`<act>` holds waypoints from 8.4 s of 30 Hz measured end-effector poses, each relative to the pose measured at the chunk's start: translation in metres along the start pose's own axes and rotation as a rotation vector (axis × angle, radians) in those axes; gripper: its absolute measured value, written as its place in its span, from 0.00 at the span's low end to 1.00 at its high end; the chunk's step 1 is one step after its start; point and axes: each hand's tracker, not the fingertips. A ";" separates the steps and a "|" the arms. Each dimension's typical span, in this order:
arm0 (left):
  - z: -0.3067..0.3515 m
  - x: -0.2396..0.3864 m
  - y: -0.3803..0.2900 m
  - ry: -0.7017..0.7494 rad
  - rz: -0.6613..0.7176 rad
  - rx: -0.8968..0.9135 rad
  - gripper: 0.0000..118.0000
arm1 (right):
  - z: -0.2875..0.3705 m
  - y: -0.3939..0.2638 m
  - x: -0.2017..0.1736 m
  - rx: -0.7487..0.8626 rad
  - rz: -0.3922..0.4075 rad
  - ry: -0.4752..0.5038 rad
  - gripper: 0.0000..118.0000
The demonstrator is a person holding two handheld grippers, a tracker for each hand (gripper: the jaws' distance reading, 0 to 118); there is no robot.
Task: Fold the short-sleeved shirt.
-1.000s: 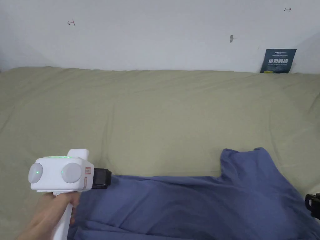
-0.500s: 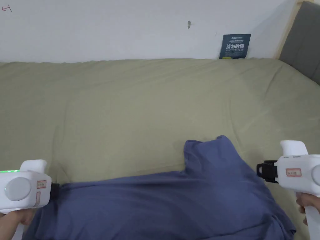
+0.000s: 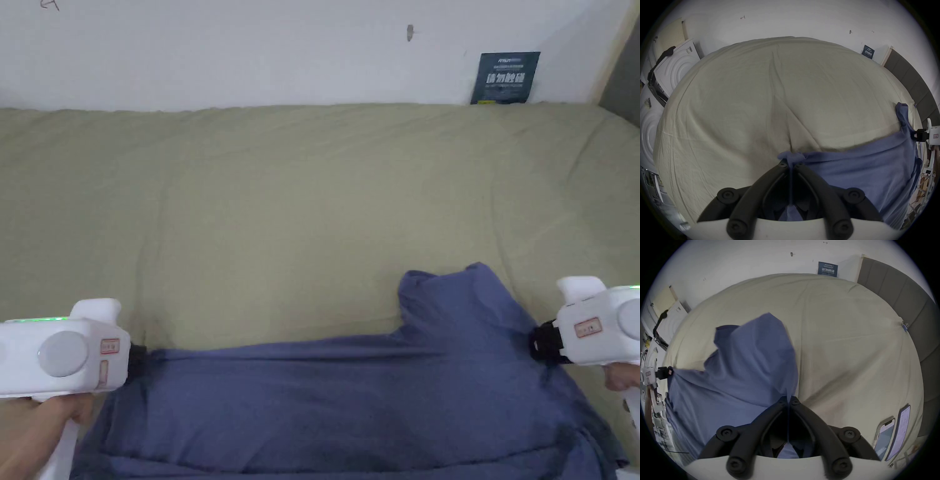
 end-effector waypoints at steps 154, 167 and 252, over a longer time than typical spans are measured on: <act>0.134 0.125 -0.146 -0.410 0.063 -0.074 0.00 | 0.247 -0.288 -0.081 0.696 -0.138 -0.084 0.00; 0.035 0.199 -0.181 -0.697 0.184 -0.246 0.00 | 0.244 -0.289 -0.084 0.644 -0.125 -0.075 0.00; 0.121 0.239 -0.117 -0.359 0.027 -0.196 0.94 | 0.242 -0.254 -0.115 0.648 -0.072 0.117 0.00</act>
